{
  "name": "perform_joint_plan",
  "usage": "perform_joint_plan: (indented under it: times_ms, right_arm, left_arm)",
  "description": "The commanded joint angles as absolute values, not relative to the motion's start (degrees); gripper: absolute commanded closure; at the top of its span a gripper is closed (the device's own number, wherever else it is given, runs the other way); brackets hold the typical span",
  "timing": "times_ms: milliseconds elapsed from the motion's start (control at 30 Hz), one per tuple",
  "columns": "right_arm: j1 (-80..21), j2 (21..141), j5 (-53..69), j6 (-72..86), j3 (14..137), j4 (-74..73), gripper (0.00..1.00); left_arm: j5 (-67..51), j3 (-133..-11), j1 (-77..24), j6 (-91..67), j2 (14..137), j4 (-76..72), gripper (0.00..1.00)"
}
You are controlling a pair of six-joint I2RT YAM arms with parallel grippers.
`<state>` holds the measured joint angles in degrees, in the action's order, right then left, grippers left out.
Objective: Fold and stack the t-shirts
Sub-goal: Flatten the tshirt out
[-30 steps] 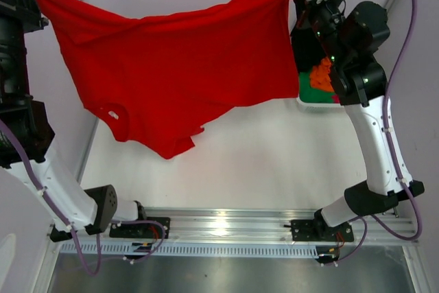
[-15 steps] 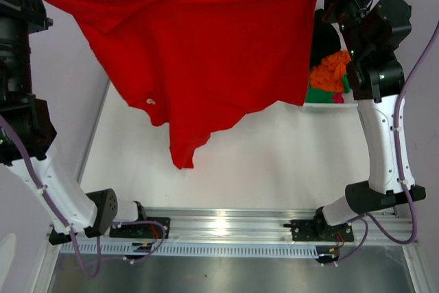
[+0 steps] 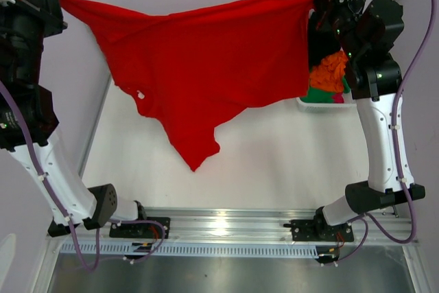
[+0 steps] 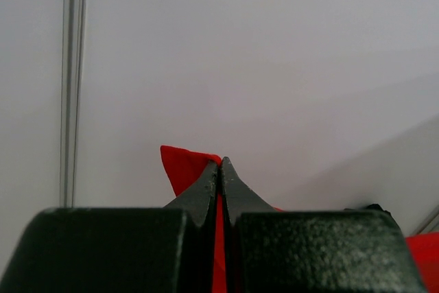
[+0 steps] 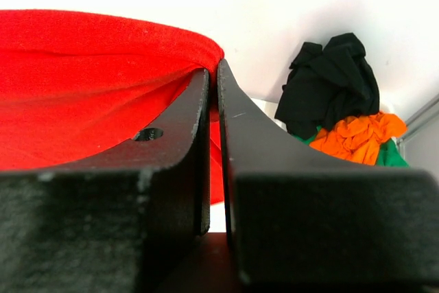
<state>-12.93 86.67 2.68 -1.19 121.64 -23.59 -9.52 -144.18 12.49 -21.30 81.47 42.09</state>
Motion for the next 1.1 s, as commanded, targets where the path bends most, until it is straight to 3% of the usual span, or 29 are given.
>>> perform_joint_plan:
  times_ms: [0, 567, 1067]
  right_arm:
    - [-12.2, 84.9, 2.8, -0.3, 121.8, -22.2, 1.00]
    - [-12.5, 84.1, 4.5, -0.3, 119.3, -22.1, 1.00]
    - [-22.8, 70.9, -2.4, -4.9, 117.9, -27.2, 1.00]
  left_arm:
    - [-10.0, -144.9, 12.5, -21.9, 80.4, 40.7, 0.99]
    - [-10.2, -145.0, 12.5, -20.8, 79.0, 42.5, 0.99]
    - [-5.7, -145.2, 12.5, -19.2, 64.3, 43.9, 1.00]
